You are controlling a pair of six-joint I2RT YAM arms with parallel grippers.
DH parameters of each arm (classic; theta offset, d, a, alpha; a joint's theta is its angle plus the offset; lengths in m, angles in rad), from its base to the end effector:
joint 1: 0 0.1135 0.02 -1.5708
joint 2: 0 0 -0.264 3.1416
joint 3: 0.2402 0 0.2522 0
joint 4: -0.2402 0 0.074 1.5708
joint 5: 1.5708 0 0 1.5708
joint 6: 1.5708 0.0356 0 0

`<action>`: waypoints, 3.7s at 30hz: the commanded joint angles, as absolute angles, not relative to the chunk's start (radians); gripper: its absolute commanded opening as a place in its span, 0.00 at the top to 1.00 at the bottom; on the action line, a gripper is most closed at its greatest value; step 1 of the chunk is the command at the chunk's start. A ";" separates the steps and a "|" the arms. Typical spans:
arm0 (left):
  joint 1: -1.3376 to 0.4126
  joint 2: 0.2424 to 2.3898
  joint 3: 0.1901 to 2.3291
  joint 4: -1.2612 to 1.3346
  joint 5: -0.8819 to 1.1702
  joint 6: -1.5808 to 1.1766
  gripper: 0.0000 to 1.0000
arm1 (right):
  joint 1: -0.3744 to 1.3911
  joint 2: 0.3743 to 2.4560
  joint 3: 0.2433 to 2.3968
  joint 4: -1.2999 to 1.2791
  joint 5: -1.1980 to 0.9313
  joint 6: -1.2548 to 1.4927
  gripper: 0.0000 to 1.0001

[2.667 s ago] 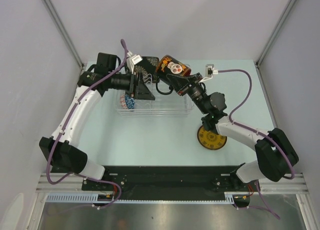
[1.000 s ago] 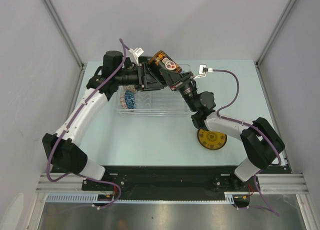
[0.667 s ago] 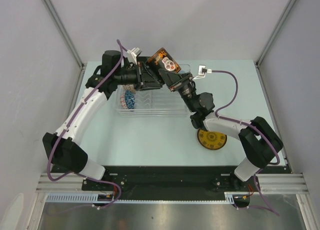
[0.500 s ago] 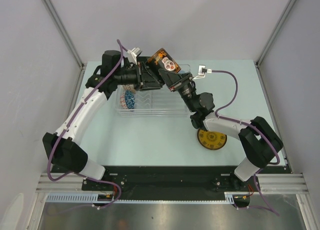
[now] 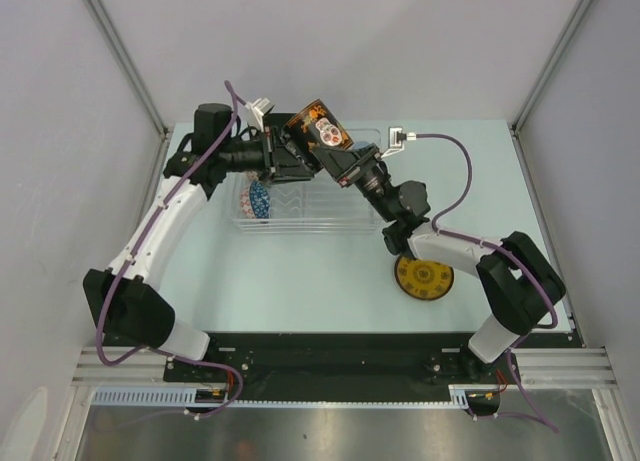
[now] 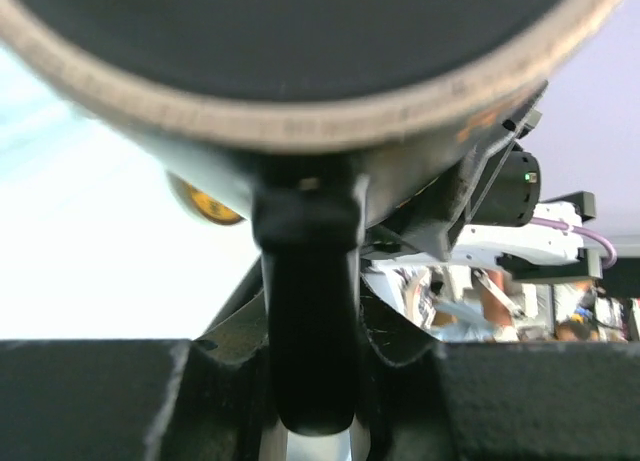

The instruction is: Load the mixed dishes into the dish rack

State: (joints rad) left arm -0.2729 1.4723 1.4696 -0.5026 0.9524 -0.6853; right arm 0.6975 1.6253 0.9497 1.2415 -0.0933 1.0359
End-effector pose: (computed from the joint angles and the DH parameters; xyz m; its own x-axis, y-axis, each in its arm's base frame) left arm 0.3022 -0.1147 0.3897 -0.8944 -0.1307 -0.4278 0.3575 0.3660 -0.8592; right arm 0.2703 0.2308 0.3294 -0.3926 0.7886 -0.4733 -0.7103 0.0670 0.7007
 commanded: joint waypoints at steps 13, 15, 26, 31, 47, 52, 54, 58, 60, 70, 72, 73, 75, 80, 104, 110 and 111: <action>-0.172 1.431 1.551 -0.368 0.919 -0.611 1.00 | 0.526 1.405 0.878 1.119 -0.546 1.117 0.21; -0.172 1.443 1.581 -0.393 0.899 -0.576 1.00 | 0.490 1.352 0.868 1.021 -0.580 1.074 0.07; -0.299 1.450 1.614 -0.579 0.548 -0.003 1.00 | 0.344 0.927 0.867 0.479 -0.419 0.611 0.00; -0.325 1.382 1.398 -0.324 0.592 0.034 1.00 | 0.342 0.853 0.865 0.329 -0.368 0.516 0.00; -0.466 1.641 1.359 0.072 0.497 0.167 1.00 | 0.307 0.721 0.741 0.215 -0.278 0.452 0.00; -0.472 1.746 1.385 0.103 0.477 0.213 1.00 | 0.227 0.704 0.723 0.215 -0.310 0.483 0.00; -0.474 1.765 1.381 0.110 0.479 0.230 1.00 | 0.203 0.701 0.721 0.215 -0.325 0.495 0.00; -0.480 1.775 1.361 0.112 0.482 0.252 1.00 | 0.167 0.704 0.716 0.216 -0.345 0.505 0.00; -0.485 1.776 1.347 0.109 0.489 0.268 1.00 | 0.166 0.709 0.709 0.219 -0.341 0.506 0.00; -0.503 1.830 1.307 0.083 0.491 0.334 1.00 | 0.138 0.696 0.698 0.221 -0.337 0.537 0.00; -0.505 1.842 1.307 0.074 0.488 0.331 1.00 | 0.130 0.690 0.699 0.215 -0.336 0.540 0.00; -0.506 1.847 1.308 0.071 0.489 0.331 1.00 | 0.129 0.687 0.699 0.213 -0.334 0.540 0.00; -0.508 1.861 1.305 0.066 0.486 0.327 1.00 | 0.124 0.687 0.699 0.207 -0.333 0.542 0.00; -0.520 1.885 1.307 0.072 0.486 0.314 1.00 | 0.115 0.689 0.693 0.206 -0.327 0.551 0.00; -0.554 1.967 1.333 0.012 0.489 0.377 0.97 | 0.094 0.698 0.670 0.215 -0.325 0.586 0.00; -0.548 1.988 1.384 -0.035 0.460 0.370 0.79 | 0.091 0.701 0.670 0.213 -0.325 0.589 0.00; -0.542 1.987 1.387 -0.037 0.462 0.359 0.77 | 0.092 0.701 0.670 0.213 -0.328 0.589 0.00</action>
